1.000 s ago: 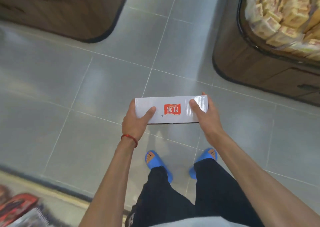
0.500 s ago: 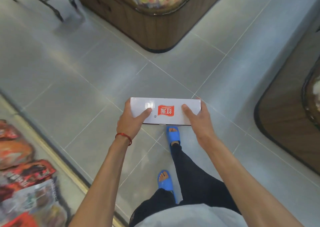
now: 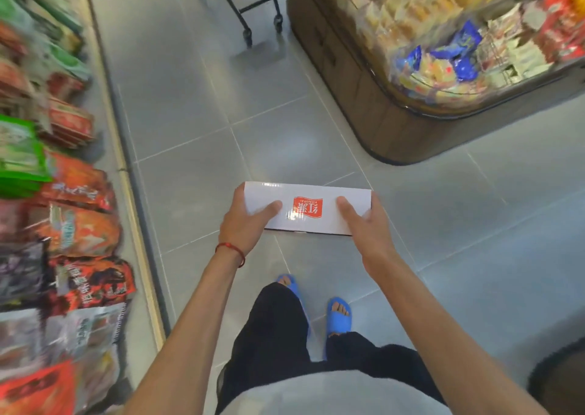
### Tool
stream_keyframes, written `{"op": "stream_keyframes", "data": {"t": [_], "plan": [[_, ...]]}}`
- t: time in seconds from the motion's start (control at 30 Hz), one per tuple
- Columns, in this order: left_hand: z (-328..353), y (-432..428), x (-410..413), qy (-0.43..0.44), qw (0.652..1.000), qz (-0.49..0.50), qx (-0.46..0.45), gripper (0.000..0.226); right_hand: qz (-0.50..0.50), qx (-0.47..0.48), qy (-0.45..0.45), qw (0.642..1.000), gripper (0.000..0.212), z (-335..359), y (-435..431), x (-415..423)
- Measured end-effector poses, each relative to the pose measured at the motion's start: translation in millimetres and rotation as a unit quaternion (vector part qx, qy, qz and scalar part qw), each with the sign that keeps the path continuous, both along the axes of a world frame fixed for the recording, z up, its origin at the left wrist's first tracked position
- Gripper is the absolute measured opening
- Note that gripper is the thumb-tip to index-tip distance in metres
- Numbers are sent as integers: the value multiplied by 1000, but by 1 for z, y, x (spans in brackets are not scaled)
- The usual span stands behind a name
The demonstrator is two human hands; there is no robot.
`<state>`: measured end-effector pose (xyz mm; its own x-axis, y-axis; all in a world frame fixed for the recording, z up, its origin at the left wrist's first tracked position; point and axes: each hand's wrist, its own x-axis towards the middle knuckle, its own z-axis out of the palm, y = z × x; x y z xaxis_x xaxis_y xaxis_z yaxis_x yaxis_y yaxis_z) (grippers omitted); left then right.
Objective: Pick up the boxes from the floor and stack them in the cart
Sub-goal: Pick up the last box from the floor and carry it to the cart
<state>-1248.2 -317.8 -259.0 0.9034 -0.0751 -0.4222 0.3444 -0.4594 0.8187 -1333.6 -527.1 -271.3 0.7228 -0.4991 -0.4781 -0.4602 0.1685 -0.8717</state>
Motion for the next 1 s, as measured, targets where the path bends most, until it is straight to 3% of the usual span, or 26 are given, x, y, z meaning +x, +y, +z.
{"op": "stream_keyframes", "data": {"t": [0.13, 0.3, 0.47, 0.63, 1.0], "plan": [[-10, 19, 83, -4, 999, 46, -6, 58, 37, -10, -3, 999, 38, -4, 12, 97], [-10, 44, 190, -19, 997, 71, -1, 68, 58, -27, 1, 998, 45, 2, 37, 217], [4, 70, 299, -25, 997, 72, 1, 60, 68, -27, -9, 997, 15, 23, 66, 325], [12, 86, 408, -25, 996, 90, 15, 81, 81, -57, -24, 995, 21, 33, 81, 437], [9, 83, 680, -5, 993, 109, 43, 82, 88, -10, -26, 996, 22, 12, 80, 721]]}}
